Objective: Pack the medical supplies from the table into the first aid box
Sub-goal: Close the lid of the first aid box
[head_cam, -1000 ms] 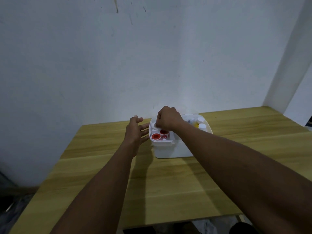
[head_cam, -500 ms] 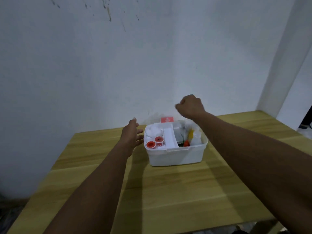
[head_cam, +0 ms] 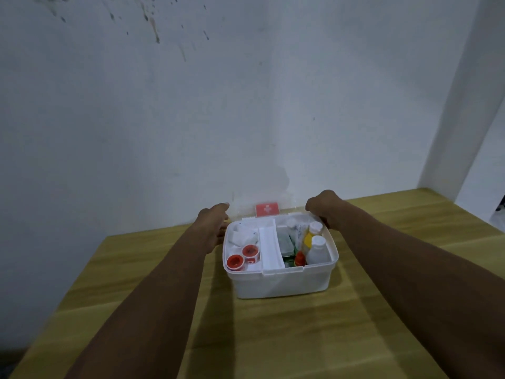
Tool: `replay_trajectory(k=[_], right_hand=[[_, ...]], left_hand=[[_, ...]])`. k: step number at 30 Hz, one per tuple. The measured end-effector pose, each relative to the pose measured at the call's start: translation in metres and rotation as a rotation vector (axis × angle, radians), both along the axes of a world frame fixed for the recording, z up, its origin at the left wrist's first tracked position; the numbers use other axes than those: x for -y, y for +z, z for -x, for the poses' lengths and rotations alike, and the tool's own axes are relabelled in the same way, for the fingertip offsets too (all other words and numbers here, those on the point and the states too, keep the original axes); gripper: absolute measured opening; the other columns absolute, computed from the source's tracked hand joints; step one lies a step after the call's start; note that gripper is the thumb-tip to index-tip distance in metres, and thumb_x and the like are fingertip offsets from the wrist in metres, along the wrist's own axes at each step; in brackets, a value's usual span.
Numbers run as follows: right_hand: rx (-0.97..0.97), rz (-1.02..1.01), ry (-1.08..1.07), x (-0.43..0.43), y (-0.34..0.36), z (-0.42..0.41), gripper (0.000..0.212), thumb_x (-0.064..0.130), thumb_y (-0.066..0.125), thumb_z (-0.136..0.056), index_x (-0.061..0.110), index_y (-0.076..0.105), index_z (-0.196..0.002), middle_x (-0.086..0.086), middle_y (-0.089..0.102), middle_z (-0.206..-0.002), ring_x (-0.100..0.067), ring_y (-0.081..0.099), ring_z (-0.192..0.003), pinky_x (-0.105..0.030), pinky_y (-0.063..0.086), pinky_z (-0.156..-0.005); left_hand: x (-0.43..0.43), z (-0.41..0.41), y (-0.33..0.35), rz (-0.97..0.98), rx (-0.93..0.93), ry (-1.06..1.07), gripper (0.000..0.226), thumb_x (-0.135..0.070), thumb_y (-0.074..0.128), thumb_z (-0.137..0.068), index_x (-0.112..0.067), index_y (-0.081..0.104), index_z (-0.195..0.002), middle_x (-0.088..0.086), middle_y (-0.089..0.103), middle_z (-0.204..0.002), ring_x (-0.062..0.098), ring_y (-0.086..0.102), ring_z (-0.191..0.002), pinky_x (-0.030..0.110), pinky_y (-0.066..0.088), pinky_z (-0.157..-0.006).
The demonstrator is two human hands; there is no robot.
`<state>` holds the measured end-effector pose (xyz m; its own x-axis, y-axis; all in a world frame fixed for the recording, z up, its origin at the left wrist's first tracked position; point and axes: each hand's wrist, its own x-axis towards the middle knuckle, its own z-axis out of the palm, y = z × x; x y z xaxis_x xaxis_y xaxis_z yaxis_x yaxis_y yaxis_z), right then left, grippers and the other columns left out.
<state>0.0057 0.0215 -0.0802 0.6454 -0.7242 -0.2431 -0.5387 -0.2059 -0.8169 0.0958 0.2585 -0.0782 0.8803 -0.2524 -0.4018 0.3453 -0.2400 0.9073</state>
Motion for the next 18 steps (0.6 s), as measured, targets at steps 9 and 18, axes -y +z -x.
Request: replay_trajectory(k=[9,18], right_hand=[[0.125,0.012,0.014,-0.001,0.014,0.013,0.003,0.005,0.053,-0.083,0.003,0.056,-0.082,-0.015,0.061,-0.083,-0.029,0.061,-0.069,-0.03,0.052,-0.053],[0.297,-0.113,0.05,-0.008,0.04,0.048,0.009,0.003,0.061,-0.084,0.009,0.064,-0.089,-0.014,0.07,-0.1,-0.025,0.066,-0.084,-0.036,0.05,-0.07]], left_hand=[[-0.006,0.013,0.015,0.13,0.086,0.042,0.04,-0.035,0.055,-0.096,-0.003,0.057,-0.12,0.012,0.068,-0.105,0.028,0.069,-0.089,0.036,0.055,-0.068],[-0.021,0.041,0.035,0.141,0.182,0.048,0.05,-0.051,0.03,-0.102,-0.017,0.057,-0.128,0.008,0.061,-0.132,0.033,0.057,-0.118,0.05,0.038,-0.11]])
